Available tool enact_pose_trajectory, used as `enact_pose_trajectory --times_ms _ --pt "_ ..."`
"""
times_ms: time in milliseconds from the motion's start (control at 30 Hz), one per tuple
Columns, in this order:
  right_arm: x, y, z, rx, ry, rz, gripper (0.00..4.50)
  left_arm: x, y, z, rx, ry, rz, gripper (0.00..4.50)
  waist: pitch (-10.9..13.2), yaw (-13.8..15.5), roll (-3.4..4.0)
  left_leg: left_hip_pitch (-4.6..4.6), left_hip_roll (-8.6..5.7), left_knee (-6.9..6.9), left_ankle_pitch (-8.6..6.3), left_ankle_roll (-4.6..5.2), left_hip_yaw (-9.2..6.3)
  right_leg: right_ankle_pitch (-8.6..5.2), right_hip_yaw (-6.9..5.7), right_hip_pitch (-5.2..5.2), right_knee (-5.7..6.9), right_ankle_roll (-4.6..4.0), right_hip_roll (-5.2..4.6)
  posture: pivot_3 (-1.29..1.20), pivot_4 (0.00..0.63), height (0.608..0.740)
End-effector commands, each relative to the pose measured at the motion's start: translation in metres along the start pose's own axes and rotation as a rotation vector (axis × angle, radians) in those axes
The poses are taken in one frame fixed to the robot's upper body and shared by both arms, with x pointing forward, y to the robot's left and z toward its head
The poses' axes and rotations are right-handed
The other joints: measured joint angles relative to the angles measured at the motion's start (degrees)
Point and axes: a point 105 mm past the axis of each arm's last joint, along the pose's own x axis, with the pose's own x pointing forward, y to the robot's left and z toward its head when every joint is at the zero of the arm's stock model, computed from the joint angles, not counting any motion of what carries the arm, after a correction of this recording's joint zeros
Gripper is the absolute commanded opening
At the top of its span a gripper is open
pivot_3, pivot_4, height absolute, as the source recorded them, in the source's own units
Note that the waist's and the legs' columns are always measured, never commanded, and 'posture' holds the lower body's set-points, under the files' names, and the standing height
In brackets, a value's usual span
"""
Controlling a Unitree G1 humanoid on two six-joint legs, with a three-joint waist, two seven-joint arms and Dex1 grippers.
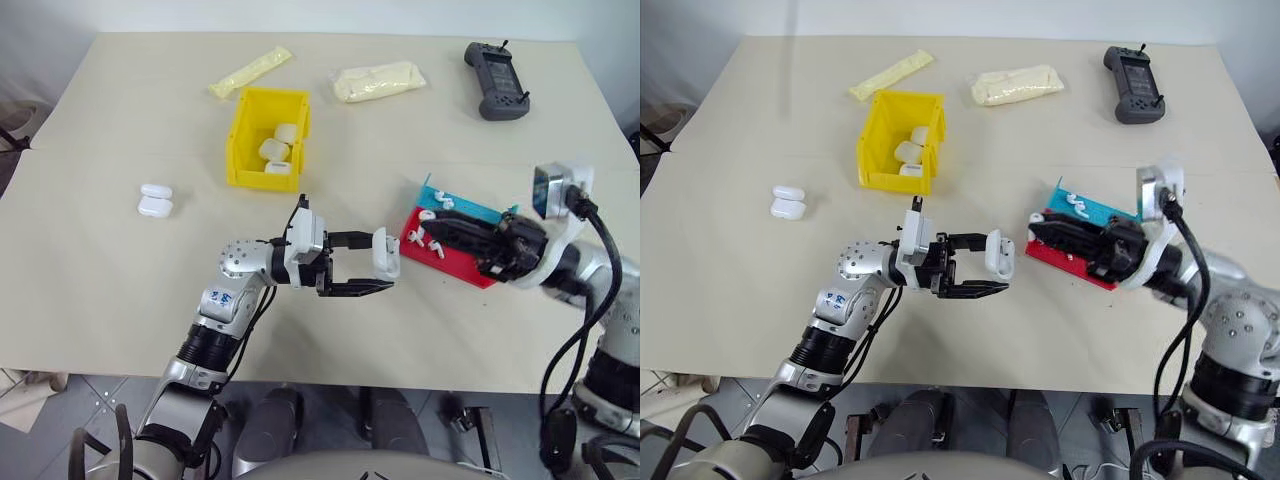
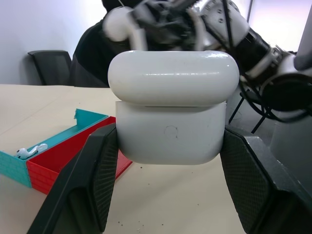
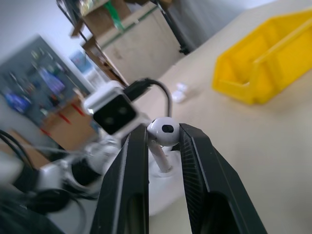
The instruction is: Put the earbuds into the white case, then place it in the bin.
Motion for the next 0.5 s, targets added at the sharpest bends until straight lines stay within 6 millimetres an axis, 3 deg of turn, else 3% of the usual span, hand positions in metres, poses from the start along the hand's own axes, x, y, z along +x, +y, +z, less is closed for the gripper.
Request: enact_pose_trajectory --times_ms 33,233,500 --pt "0.005 0.018 -0.002 0.016 -0.032 0.043 0.52 0.003 0.005 0.012 0.046 -0.049 0.014 2.77 0.0 0.0 0.0 0.0 0.01 -0.02 0.0 0.0 0.0 0.0 -0.01 0.0 0.0 0.0 0.02 0.0 0.15 0.74" --pt "0.012 0.027 -0.019 0.083 -0.051 0.05 0.52 0.005 0.008 0.015 0.031 -0.077 0.037 2.77 0.0 -0.1 0.0 0.01 0.02 -0.04 0.0 0.0 0.04 0.0 0.02 0.0 0.0 0.0 0.05 0.0 0.15 0.74" --pt "0.012 0.017 -0.024 0.082 -0.086 -0.012 0.52 0.005 0.007 0.015 0.024 -0.078 0.029 2.77 0.0 -0.2 0.0 0.04 0.02 -0.08 0.0 0.01 0.05 0.0 0.03 0.0 0.0 0.0 0.08 0.0 0.15 0.74"
